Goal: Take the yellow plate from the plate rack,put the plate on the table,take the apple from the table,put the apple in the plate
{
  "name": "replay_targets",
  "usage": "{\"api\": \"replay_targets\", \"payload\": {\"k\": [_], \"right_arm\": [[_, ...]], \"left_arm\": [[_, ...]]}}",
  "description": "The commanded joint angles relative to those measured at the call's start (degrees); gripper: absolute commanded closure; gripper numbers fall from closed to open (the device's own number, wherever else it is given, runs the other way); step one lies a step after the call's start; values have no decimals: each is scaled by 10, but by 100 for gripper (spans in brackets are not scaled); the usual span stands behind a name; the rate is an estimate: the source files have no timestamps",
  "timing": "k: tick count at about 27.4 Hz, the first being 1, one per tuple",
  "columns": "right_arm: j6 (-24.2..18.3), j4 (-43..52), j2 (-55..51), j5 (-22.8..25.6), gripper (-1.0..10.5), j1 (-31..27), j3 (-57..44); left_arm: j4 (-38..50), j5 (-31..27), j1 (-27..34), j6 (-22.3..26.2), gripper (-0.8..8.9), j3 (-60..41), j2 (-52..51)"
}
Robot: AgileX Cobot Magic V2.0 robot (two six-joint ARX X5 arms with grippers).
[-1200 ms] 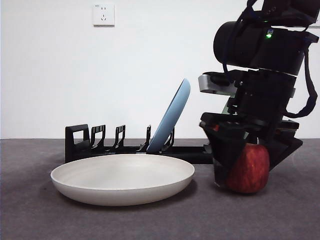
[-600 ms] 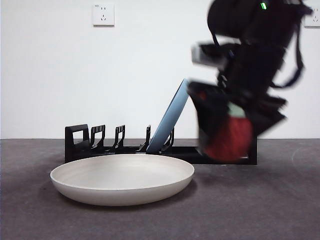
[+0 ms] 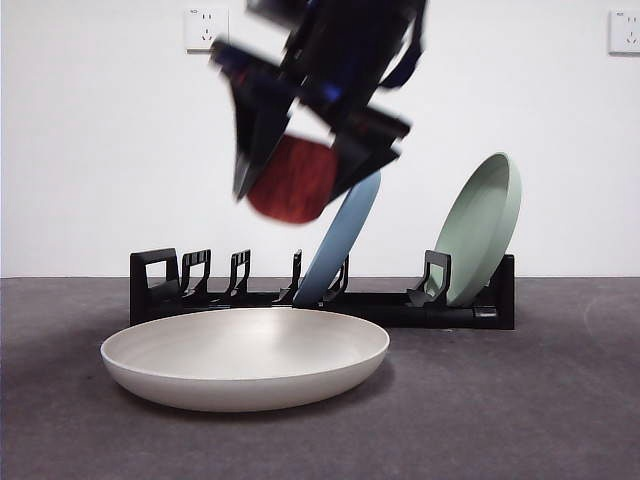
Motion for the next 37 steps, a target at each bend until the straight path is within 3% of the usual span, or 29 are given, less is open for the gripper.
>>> {"api": "replay_targets", "payload": {"k": [1, 7, 16, 18, 24, 37], "right_arm": [[-2, -10, 54, -1, 960, 10, 35], [-3, -46, 142, 0, 959, 27, 59], [-3, -69, 184, 0, 950, 27, 59], [-3, -70, 184, 0, 883, 29, 59], [-3, -66, 184, 2, 424, 30, 59], [-3, -65, 167, 1, 406, 30, 60]], "left_arm": [[-5, -5, 1, 16, 500, -2, -1], [-25, -12, 1, 15, 500, -2, -1], [-28, -11, 1, 15, 500, -2, -1], [-28, -11, 1, 15, 500, -2, -1], [-33, -11, 1, 12, 500, -2, -1], [-54, -10, 1, -16, 500, -2, -1]]}}
